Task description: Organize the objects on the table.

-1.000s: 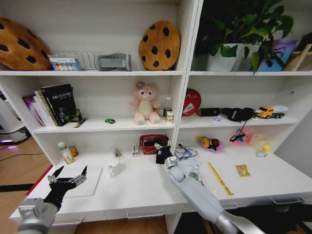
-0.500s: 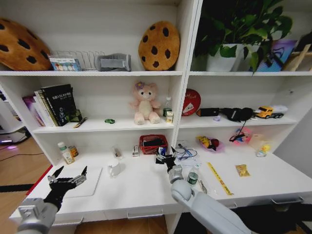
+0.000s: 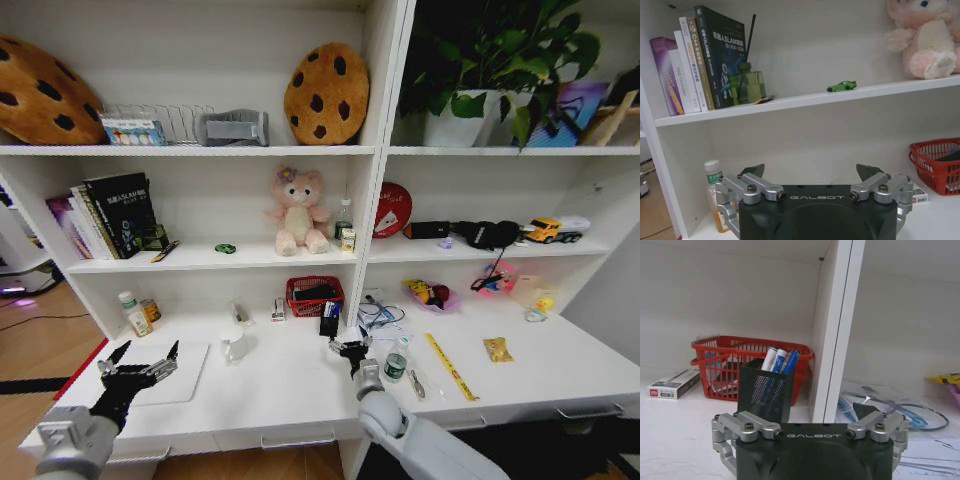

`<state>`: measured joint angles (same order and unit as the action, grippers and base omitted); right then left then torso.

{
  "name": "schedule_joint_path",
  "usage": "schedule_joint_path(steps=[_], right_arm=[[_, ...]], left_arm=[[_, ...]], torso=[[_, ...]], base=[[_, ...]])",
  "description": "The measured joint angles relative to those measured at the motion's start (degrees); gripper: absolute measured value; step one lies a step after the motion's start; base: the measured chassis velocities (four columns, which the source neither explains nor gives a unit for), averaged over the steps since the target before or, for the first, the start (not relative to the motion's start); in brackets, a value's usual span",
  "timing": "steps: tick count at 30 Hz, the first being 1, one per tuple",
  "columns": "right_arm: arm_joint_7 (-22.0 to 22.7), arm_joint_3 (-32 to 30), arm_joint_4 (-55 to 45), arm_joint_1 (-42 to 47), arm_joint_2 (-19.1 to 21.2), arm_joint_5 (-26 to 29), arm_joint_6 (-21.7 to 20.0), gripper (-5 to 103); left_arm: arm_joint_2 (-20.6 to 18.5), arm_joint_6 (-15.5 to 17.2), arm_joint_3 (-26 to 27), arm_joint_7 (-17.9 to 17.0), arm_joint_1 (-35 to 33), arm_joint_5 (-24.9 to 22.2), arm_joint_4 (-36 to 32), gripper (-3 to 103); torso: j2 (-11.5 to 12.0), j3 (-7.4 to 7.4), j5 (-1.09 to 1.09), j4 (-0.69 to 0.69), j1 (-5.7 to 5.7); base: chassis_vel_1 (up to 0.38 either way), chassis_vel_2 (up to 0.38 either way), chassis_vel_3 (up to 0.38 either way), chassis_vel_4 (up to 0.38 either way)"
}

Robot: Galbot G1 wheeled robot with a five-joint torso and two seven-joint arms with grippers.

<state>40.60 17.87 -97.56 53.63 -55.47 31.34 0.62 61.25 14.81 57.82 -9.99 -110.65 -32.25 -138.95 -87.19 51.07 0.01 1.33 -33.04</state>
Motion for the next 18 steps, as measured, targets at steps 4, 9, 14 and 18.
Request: schedule_joint_path(steps=[4, 9, 14, 18], right_arm=[[-0.02, -0.26, 0.89, -0.02, -0.26, -0.18, 0.0, 100], [-4.48, -0.3, 0.41, -0.42, -0.21, -1.49, 3.91, 100], [-7.13, -1.72, -6.61, 3.18, 2.1, -6.23, 6.79, 100], [-8.82, -7.04, -9.3, 7.56, 4.22, -14.19, 8.67, 100]], left_arm=[[0.0, 0.0, 0.0, 0.0, 0.0, 0.0, 0.0, 100], [0.0, 0.0, 0.0, 0.0, 0.0, 0.0, 0.0, 100], [0.0, 0.0, 0.0, 0.0, 0.0, 0.0, 0.0, 100], [0.0, 0.0, 0.0, 0.0, 0.0, 0.0, 0.0, 100]], torso=[[0.0, 0.01, 0.0, 0.0, -0.01], [0.0, 0.01, 0.0, -0.01, -0.02], [0.01, 0.01, 0.0, -0.02, -0.01], [0.0, 0.0, 0.0, 0.0, -0.01]], base=[[0.0, 0.0, 0.0, 0.0], [0.0, 0.0, 0.0, 0.0], [0.0, 0.0, 0.0, 0.0], [0.0, 0.0, 0.0, 0.0]])
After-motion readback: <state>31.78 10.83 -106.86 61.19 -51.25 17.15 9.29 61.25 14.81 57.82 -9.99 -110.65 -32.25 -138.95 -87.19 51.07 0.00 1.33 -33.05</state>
